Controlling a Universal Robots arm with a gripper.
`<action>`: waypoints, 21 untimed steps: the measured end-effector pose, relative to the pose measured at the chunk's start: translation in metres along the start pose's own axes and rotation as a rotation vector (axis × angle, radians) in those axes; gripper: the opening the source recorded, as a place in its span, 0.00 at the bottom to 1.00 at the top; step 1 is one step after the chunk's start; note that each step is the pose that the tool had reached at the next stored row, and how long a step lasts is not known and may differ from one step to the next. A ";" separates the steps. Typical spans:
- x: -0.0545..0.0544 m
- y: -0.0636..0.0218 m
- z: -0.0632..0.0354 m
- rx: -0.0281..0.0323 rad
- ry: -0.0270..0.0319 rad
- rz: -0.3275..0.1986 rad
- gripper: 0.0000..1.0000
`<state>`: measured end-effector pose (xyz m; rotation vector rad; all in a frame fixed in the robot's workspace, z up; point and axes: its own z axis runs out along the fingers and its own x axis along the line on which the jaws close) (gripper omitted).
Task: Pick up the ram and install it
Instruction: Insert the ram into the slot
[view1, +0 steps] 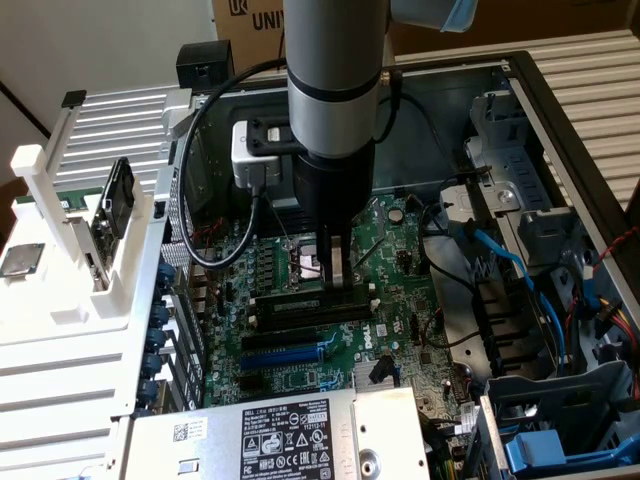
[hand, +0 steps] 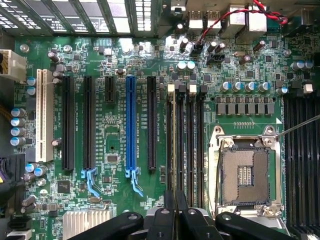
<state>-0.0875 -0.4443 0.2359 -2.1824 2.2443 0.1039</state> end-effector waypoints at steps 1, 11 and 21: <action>0.000 0.0000 0.0000 0.0000 0.0002 0.000 0.12; 0.000 0.0000 0.0006 -0.0003 0.0010 -0.006 0.12; 0.000 -0.0006 0.0026 -0.0003 0.0010 -0.006 0.12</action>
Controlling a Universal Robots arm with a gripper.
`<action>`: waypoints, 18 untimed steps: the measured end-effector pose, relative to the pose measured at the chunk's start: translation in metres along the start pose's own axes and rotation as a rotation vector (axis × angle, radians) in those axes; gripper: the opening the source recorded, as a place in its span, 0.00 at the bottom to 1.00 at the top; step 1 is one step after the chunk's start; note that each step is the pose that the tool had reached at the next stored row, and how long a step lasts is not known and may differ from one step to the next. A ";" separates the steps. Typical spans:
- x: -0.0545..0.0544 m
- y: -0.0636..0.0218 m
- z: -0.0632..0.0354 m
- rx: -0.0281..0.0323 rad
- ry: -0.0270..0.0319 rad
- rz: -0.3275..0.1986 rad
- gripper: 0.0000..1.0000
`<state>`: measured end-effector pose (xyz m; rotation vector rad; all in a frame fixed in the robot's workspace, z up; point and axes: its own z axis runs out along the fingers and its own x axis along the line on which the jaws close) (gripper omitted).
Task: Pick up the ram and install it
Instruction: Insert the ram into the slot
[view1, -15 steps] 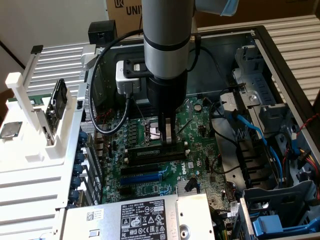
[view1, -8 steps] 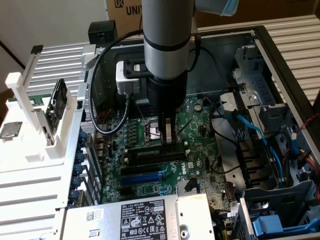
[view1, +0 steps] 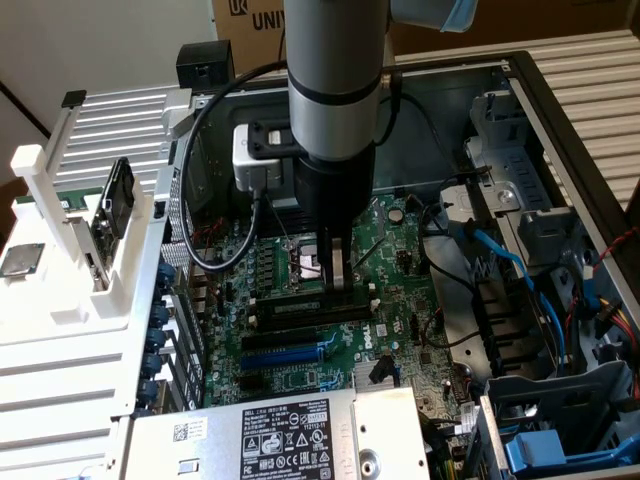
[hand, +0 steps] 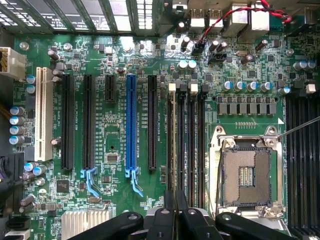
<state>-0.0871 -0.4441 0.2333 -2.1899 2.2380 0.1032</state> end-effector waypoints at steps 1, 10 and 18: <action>0.000 0.0000 0.0001 0.0000 0.0000 0.000 0.12; 0.000 -0.0001 0.0035 0.0000 0.0000 0.000 0.12; 0.000 -0.0003 0.0063 0.0000 0.0004 0.000 0.12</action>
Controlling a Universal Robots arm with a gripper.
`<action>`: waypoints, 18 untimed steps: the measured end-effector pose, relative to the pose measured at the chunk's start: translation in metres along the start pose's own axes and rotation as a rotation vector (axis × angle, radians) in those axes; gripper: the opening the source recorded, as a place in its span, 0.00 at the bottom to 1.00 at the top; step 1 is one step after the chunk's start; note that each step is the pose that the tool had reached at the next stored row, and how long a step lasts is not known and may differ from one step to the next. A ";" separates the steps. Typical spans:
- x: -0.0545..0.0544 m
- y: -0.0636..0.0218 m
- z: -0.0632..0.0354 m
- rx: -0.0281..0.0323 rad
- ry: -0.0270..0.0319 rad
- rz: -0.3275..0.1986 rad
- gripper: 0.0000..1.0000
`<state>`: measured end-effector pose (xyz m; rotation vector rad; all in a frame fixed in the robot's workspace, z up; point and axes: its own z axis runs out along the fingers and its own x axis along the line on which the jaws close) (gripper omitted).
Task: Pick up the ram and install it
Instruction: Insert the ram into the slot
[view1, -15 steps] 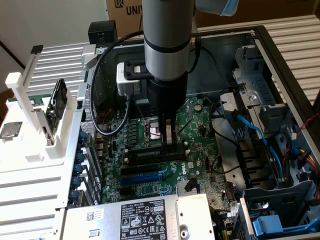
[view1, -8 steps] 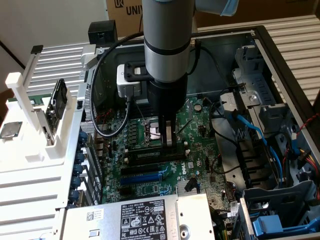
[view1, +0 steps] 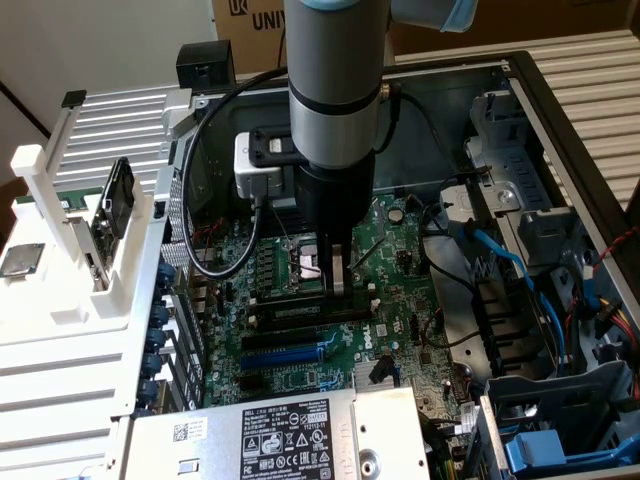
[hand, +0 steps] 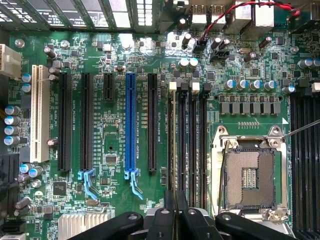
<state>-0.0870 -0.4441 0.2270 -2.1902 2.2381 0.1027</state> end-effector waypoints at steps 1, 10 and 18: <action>0.000 0.0000 0.0000 0.0000 0.0000 0.000 0.12; 0.000 0.0001 0.0000 0.0000 0.0005 0.000 0.20; -0.001 0.0013 -0.0142 0.0016 0.0007 0.000 0.20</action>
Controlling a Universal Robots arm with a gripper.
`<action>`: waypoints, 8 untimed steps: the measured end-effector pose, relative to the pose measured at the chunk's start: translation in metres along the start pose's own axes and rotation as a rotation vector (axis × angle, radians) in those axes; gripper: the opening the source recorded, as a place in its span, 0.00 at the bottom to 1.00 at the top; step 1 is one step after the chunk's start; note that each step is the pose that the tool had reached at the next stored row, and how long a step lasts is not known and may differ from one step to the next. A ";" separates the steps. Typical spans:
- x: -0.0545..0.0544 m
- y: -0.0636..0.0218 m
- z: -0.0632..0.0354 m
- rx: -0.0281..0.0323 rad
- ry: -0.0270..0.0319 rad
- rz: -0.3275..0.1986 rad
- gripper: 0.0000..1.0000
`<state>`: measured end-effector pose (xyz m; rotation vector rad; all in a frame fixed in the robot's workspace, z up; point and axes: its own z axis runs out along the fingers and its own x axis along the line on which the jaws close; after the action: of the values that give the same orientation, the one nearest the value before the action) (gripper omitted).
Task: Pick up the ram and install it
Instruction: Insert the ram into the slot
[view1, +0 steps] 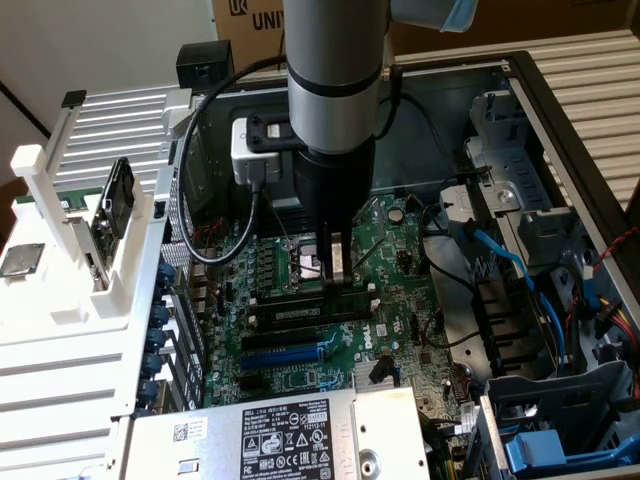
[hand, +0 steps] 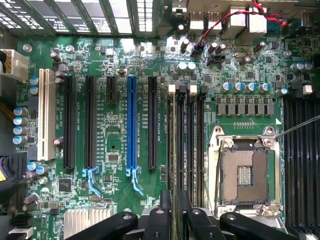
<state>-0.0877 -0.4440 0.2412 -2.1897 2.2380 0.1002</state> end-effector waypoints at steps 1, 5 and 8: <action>0.000 0.0004 -0.0013 0.0015 -0.0001 0.000 0.20; 0.000 0.0041 -0.0045 0.0125 -0.0004 -0.001 0.20; -0.001 0.0066 -0.0049 0.0170 -0.0005 -0.001 0.20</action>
<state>-0.0941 -0.4436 0.2464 -2.1821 2.2290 0.0814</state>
